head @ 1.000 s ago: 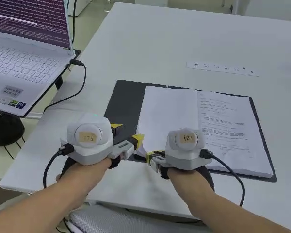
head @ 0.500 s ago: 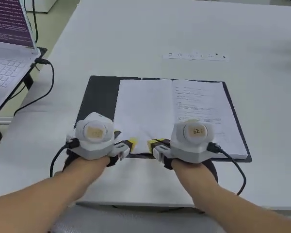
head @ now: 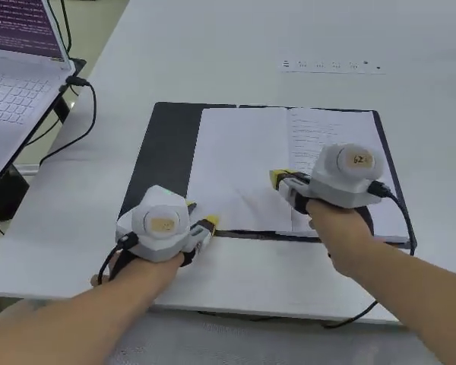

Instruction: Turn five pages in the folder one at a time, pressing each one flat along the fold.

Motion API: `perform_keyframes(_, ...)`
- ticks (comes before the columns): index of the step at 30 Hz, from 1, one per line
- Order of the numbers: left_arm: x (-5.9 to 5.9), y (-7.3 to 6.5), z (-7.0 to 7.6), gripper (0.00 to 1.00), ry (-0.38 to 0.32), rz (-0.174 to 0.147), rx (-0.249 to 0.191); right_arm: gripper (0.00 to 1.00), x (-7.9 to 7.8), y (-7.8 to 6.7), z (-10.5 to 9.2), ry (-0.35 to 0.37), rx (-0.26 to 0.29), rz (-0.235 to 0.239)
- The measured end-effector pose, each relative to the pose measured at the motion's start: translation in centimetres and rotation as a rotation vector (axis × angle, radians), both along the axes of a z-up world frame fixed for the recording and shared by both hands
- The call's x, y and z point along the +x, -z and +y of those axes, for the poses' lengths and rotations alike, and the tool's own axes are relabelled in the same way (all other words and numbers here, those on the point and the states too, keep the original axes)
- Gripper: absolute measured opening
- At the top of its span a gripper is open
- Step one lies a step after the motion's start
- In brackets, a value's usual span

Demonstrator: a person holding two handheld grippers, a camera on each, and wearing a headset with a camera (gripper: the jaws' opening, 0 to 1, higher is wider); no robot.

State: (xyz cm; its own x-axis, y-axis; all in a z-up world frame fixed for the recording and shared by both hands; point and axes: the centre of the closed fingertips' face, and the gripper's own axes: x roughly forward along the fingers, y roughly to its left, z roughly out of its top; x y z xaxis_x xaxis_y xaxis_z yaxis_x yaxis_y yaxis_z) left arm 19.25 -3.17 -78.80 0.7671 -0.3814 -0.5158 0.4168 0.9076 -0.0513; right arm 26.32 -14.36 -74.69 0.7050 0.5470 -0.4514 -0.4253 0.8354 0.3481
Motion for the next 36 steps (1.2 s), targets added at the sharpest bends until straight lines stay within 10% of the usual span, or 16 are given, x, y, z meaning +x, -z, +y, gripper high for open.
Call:
perform_keyframes(9, 0.3, 0.1, 0.0, 0.28, 0.0, -0.015, 0.003, 0.0, 5.0, 1.1, -0.9, 0.027, -0.01, -0.029)
perform_keyframes(36, 0.4, 0.2, -0.1, 0.28, 0.0, -0.025, -0.004, 0.0, 12.9, 1.8, -2.1, 0.137, 0.01, -0.042)
